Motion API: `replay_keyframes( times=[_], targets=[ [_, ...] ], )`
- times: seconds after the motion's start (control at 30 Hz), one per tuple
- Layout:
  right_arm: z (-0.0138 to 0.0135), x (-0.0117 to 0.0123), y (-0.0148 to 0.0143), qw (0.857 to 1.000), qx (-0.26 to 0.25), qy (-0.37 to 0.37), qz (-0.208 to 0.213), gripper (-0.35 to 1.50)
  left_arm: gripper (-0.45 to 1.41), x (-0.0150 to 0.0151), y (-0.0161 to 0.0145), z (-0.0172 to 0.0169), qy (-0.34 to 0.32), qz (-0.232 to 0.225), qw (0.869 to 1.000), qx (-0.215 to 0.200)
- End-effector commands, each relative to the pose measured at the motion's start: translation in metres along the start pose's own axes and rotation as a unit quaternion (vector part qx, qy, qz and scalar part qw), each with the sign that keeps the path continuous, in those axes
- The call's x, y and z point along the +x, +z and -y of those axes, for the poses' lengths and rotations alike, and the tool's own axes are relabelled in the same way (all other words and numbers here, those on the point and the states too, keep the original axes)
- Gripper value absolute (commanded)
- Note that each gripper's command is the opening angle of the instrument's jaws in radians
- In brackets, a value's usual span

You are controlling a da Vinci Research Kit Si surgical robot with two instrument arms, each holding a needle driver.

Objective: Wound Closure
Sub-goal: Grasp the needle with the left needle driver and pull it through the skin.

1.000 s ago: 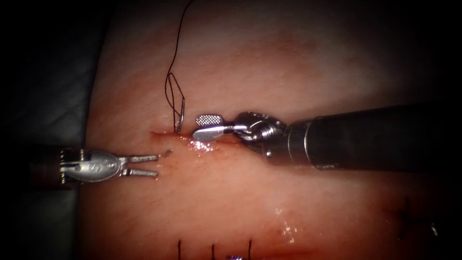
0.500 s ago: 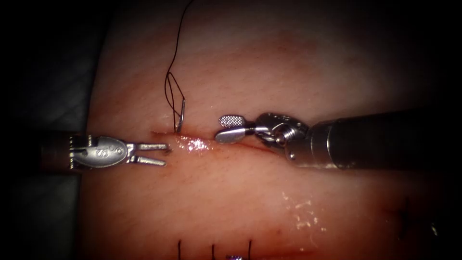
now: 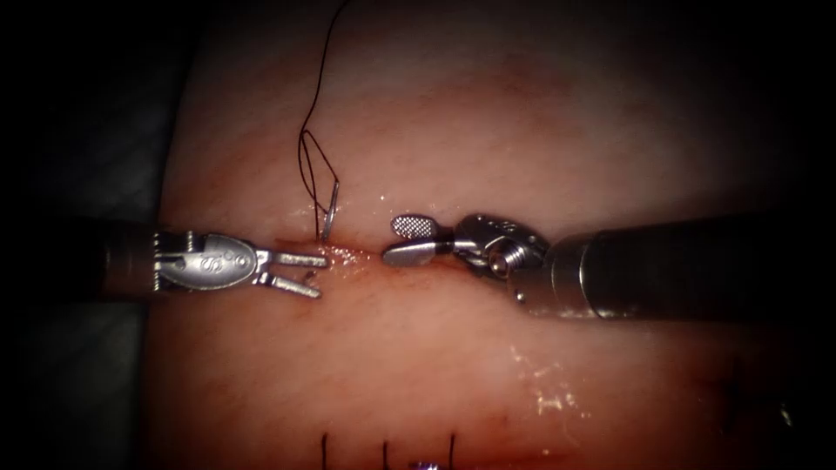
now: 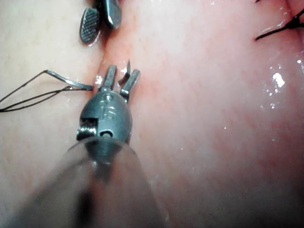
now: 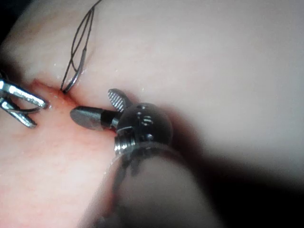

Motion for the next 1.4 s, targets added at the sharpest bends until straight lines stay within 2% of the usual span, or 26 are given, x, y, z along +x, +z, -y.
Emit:
replay_keyframes(
  times=[0.03, 0.13, 0.3, 0.33, 0.4, 0.47, 0.6, 0.63, 0.67, 0.7, 0.77, 0.83, 0.93, 0.97, 1.0, 1.03, 1.17, 1.2, 1.3, 1.4],
  targets=[
    [0.0, -0.0005, 0.0007, 1.0, 0.001, 0.0, 0.0, 1.03, -0.45, -0.0006, 0.0008, 0.0002, -0.004, 0.006, 1.0, -0.007],
    [0.0, -0.0005, 0.0007, 1.0, 0.001, 0.0, 0.0, 0.99, -0.45, -0.0008, 0.0009, 0.0001, -0.024, 0.01, 0.999, -0.027],
    [0.0002, -0.0007, 0.0008, 1.0, 0.0, 0.0, 0.0, 0.94, -0.45, -0.0002, 0.0008, -0.0006, -0.106, -0.007, 0.993, -0.046],
    [0.0003, -0.0007, 0.0008, 1.0, 0.0, 0.0, -0.001, 0.91, -0.45, 0.0003, 0.0005, -0.0007, -0.143, -0.013, 0.988, -0.053],
    [0.0004, -0.0009, 0.0009, 1.0, 0.003, 0.0, 0.0, 0.87, -0.45, 0.0014, -0.0001, -0.0009, -0.23, -0.019, 0.971, -0.066],
    [0.0005, -0.0009, 0.0009, 1.0, 0.002, 0.0, 0.0, 0.86, -0.45, 0.0019, -0.0002, -0.0011, -0.266, -0.024, 0.961, -0.073],
    [0.0006, -0.001, 0.001, 1.0, 0.003, 0.0, 0.0, 0.82, -0.45, 0.0035, -0.0007, -0.0015, -0.344, -0.054, 0.932, -0.103],
    [0.0006, -0.001, 0.0011, 1.0, 0.004, -0.001, 0.001, 0.81, -0.45, 0.0039, -0.0009, -0.0015, -0.37, -0.061, 0.921, -0.107],
    [0.0006, -0.001, 0.0012, 1.0, 0.004, -0.001, 0.0, 0.81, -0.45, 0.0042, -0.001, -0.0015, -0.407, -0.066, 0.904, -0.111],
    [0.0007, -0.0011, 0.0012, 1.0, 0.004, -0.001, 0.0, 0.81, -0.45, 0.0047, -0.0013, -0.0014, -0.458, -0.071, 0.878, -0.118],
    [0.0007, -0.0012, 0.0014, 1.0, 0.006, 0.002, 0.001, 0.79, -0.45, 0.0053, -0.0017, -0.0013, -0.485, -0.069, 0.864, -0.118],
    [0.0009, -0.0014, 0.0016, 1.0, 0.006, 0.004, 0.0, 0.76, -0.45, 0.0059, -0.002, -0.0012, -0.486, -0.066, 0.865, -0.107],
    [0.001, -0.0015, 0.0018, 1.0, 0.008, 0.006, 0.001, 0.69, -0.45, 0.0065, -0.0024, -0.0012, -0.515, -0.07, 0.848, -0.102],
    [0.001, -0.0016, 0.0019, 1.0, 0.007, 0.009, 0.002, 0.66, -0.45, 0.0069, -0.0026, -0.0013, -0.543, -0.073, 0.83, -0.101],
    [0.0011, -0.0016, 0.0019, 1.0, 0.007, 0.009, 0.002, 0.64, -0.45, 0.0072, -0.0027, -0.0013, -0.556, -0.077, 0.821, -0.106],
    [0.0011, -0.0016, 0.0019, 1.0, 0.007, 0.012, 0.002, 0.61, -0.45, 0.0077, -0.003, -0.0014, -0.578, -0.083, 0.803, -0.116],
    [0.0011, -0.0017, 0.0019, 1.0, 0.008, 0.017, 0.002, 0.54, -0.45, 0.0089, -0.0036, -0.0016, -0.617, -0.081, 0.771, -0.132],
    [0.0011, -0.0018, 0.0019, 1.0, 0.008, 0.02, 0.002, 0.5, -0.45, 0.0095, -0.0038, -0.0016, -0.633, -0.081, 0.757, -0.138],
    [0.0011, -0.0018, 0.0019, 1.0, 0.008, 0.023, 0.002, 0.47, -0.45, 0.0105, -0.0043, -0.0017, -0.649, -0.083, 0.742, -0.146],
    [0.0011, -0.0018, 0.0019, 1.0, 0.008, 0.023, 0.002, 0.47, -0.45, 0.0115, -0.0048, -0.0018, -0.652, -0.093, 0.737, -0.151]
  ],
)
